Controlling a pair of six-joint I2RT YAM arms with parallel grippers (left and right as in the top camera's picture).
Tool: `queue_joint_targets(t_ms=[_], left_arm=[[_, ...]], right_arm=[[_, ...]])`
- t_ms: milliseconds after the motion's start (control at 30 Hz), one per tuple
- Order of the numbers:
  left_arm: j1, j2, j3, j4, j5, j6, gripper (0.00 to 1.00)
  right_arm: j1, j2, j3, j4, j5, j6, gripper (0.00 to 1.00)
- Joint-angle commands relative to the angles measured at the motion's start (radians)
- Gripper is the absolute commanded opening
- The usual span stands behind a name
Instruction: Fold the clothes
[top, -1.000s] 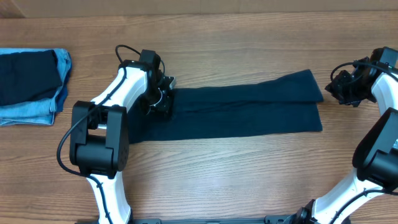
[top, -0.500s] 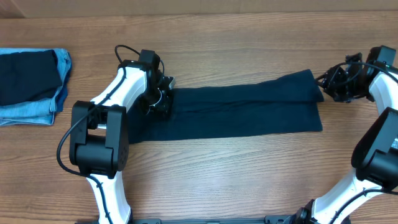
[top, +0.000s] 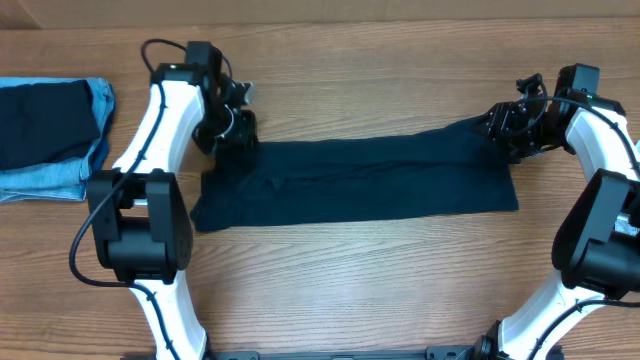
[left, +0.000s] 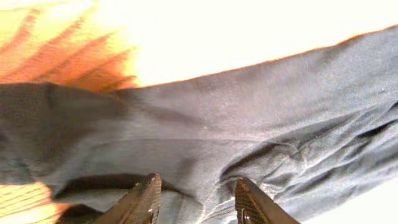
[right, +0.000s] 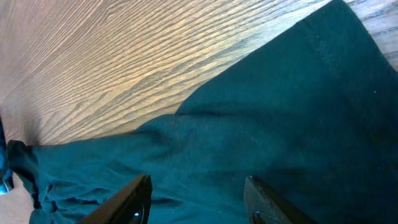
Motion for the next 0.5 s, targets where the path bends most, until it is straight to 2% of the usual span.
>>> queue_joint_targets(t_ms=[0,267,367,467], left_arm=[[-0.009,0.009,0.008,0.000,-0.035,0.025,0.44],[-0.009,0.019,-0.068,0.027,-0.071,0.008,0.38],[-0.009,0.019,-0.146,0.084,-0.051,0.001,0.34],[-0.013,0.019,-0.209,0.154,-0.032,0.000,0.35]], right_arm=[[0.002,-0.005,0.014,0.004,-0.016,-0.007,0.52],[-0.002,-0.005,0.014,0.000,-0.016,0.000,0.52],[-0.016,-0.005,0.014,0.000,-0.016,0.000,0.52],[-0.016,-0.005,0.014,0.002,-0.016,0.000,0.52]])
